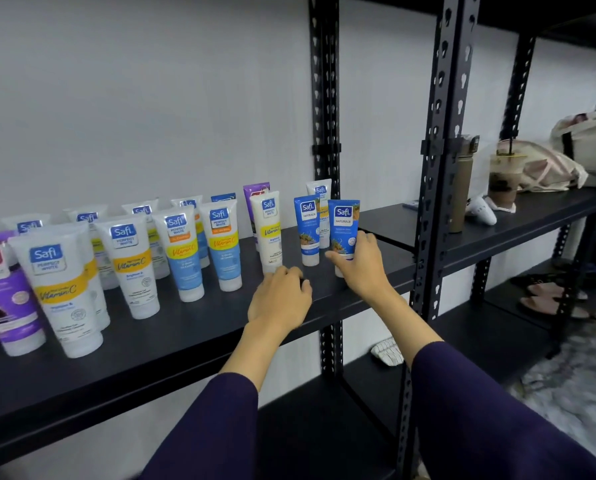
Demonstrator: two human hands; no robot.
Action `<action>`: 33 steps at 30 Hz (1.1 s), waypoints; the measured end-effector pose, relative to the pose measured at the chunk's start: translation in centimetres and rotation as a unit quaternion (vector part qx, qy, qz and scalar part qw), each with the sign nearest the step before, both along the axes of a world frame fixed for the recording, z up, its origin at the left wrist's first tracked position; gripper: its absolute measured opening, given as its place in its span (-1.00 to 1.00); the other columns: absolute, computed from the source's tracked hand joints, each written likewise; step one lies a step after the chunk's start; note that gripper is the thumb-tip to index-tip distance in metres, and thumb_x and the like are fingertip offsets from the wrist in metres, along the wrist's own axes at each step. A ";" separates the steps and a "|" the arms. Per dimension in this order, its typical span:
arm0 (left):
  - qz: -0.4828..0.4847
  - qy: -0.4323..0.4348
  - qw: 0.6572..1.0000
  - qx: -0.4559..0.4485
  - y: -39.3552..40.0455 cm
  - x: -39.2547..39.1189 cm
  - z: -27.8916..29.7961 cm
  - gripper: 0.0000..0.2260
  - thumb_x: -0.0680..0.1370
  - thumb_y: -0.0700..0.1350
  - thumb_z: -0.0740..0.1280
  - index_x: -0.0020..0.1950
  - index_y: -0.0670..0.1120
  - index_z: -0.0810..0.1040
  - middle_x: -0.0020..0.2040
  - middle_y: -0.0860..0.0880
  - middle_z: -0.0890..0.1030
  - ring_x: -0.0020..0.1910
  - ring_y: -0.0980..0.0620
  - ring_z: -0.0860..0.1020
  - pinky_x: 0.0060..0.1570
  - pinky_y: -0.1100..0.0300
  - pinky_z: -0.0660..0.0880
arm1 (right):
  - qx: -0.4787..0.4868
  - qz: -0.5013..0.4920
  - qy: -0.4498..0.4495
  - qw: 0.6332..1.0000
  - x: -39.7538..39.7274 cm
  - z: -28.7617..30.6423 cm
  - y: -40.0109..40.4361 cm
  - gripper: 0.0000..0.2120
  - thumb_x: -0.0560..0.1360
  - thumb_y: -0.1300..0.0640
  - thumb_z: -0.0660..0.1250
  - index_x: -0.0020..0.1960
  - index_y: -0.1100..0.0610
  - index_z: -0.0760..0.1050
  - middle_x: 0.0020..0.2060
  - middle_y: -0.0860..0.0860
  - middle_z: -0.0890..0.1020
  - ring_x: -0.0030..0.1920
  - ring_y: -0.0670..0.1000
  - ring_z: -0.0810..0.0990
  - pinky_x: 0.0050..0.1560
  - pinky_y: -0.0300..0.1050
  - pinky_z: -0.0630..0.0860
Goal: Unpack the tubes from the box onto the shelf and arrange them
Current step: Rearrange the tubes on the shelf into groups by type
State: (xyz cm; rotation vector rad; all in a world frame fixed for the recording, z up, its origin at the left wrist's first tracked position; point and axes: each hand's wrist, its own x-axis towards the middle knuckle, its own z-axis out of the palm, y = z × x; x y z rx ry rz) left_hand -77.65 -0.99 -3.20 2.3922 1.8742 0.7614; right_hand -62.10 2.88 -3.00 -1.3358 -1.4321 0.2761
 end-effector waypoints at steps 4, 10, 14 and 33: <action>0.015 0.014 1.000 0.007 0.4 0.7 -0.1 -0.66 0.63 0.03 0.06 0.32 -0.07 0.42 0.25 -0.07 0.46 0.23 -0.07 0.41 0.15 0.01 0.46 | -0.053 0.012 -0.018 0.998 1.3 0.6 2.3 -0.53 0.45 0.10 0.43 0.28 0.17 0.37 0.21 0.13 0.44 0.22 0.05 0.46 0.06 -0.19 0.42; 0.016 0.013 1.000 0.009 0.6 0.7 -0.2 -0.66 0.63 0.05 0.06 0.32 -0.04 0.41 0.25 -0.05 0.45 0.25 -0.04 0.40 0.17 0.04 0.44 | -0.045 0.033 0.035 0.998 1.1 1.3 3.6 -0.47 0.44 0.21 0.43 0.32 0.19 0.28 0.21 0.12 0.55 0.18 0.05 0.56 0.04 -0.16 0.49; 0.019 0.016 1.000 0.000 0.4 0.8 -0.2 -0.67 0.63 0.05 0.07 0.33 -0.03 0.39 0.27 -0.04 0.44 0.28 -0.03 0.38 0.20 0.03 0.44 | -0.047 0.040 0.030 0.998 0.6 1.3 4.1 -0.57 0.45 0.17 0.44 0.24 0.19 0.37 0.17 0.11 0.57 0.13 0.01 0.58 -0.04 -0.24 0.47; 0.185 -0.264 0.946 -0.033 2.6 1.1 1.3 -0.46 0.54 -0.13 0.35 0.41 -0.17 0.15 0.34 -0.19 0.41 0.29 -0.17 0.44 0.15 0.00 0.47 | -0.075 0.031 -0.018 0.997 1.2 0.1 4.2 -0.62 0.48 0.18 0.40 0.25 0.19 0.40 0.15 0.13 0.58 0.13 0.06 0.57 0.04 -0.13 0.47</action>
